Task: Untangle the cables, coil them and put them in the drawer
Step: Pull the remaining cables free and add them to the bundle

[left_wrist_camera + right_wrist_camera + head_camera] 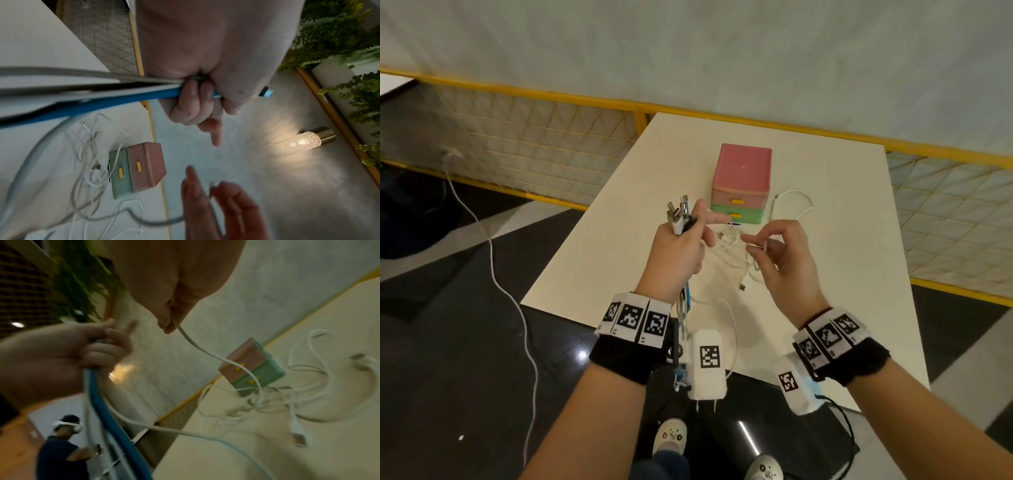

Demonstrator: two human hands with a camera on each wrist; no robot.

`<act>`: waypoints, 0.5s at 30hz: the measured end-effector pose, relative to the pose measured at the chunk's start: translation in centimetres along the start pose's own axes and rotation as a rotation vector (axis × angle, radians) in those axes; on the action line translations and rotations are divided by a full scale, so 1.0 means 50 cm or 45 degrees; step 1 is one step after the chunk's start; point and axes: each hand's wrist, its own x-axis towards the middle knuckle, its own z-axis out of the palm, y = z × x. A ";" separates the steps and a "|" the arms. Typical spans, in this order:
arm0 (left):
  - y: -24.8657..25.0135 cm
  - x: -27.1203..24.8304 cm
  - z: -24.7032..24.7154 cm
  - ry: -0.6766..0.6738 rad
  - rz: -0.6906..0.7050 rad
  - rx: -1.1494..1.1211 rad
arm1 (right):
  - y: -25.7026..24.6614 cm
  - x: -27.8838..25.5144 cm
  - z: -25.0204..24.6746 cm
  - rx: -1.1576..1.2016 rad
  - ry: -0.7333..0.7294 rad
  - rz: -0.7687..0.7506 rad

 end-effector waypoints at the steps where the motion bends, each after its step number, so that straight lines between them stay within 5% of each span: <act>1: -0.002 -0.004 0.007 -0.024 -0.015 -0.001 | -0.023 -0.002 0.005 0.074 -0.054 -0.012; 8: 0.005 -0.034 0.019 -0.172 0.049 0.131 | -0.104 -0.023 -0.011 0.195 -0.407 -0.012; 15: 0.003 -0.045 0.042 -0.061 0.093 -0.089 | -0.127 -0.034 -0.021 0.064 -0.299 0.101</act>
